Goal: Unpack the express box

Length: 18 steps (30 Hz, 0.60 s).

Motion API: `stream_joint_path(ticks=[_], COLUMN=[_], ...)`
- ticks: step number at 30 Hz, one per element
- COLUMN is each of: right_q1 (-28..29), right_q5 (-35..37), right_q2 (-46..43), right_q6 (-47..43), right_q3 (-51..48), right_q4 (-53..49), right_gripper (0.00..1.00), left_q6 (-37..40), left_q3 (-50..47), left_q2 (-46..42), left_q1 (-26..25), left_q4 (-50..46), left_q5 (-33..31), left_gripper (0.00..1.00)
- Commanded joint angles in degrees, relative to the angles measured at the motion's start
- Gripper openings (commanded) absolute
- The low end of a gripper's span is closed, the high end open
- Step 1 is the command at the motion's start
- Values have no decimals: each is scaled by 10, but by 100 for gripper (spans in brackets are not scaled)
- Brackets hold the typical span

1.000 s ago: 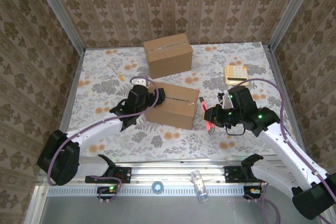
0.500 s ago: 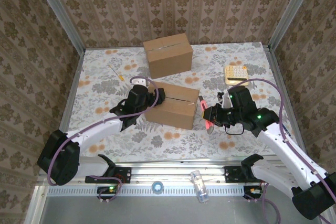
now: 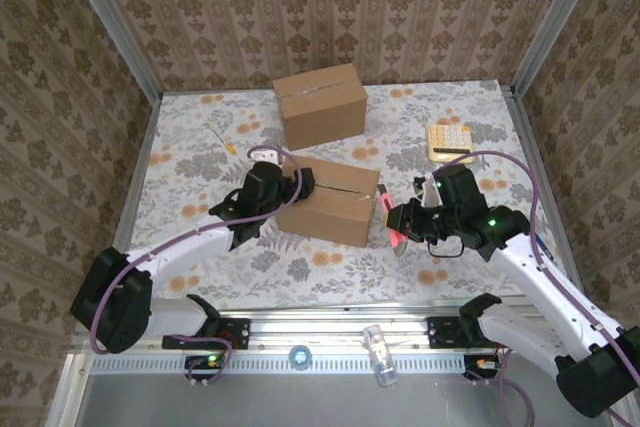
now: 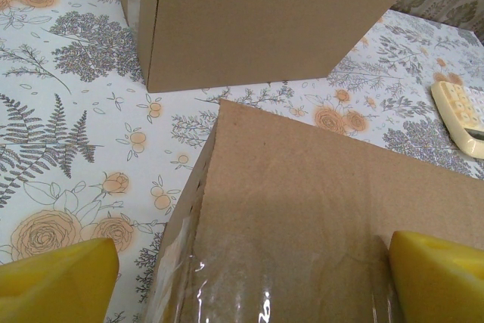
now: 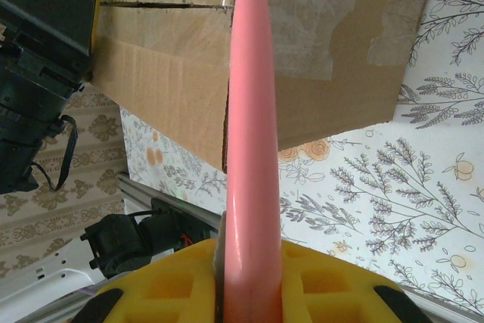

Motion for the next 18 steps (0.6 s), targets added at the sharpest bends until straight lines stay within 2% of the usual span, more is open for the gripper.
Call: stream_joint_path(ticks=[1, 18], right_q1=[0, 34], right_q5=[-12, -9], right_q2=[0, -3], right_q6=[7, 29], right_q3=[-9, -27], right_q4=[3, 20], right_gripper=[0, 0], left_q6=[-3, -10], left_q3=[-41, -42], left_q2=[39, 63], left_q1=[4, 4], left_q4=[-101, -94], left_q5=[-9, -3], left_gripper=[92, 91])
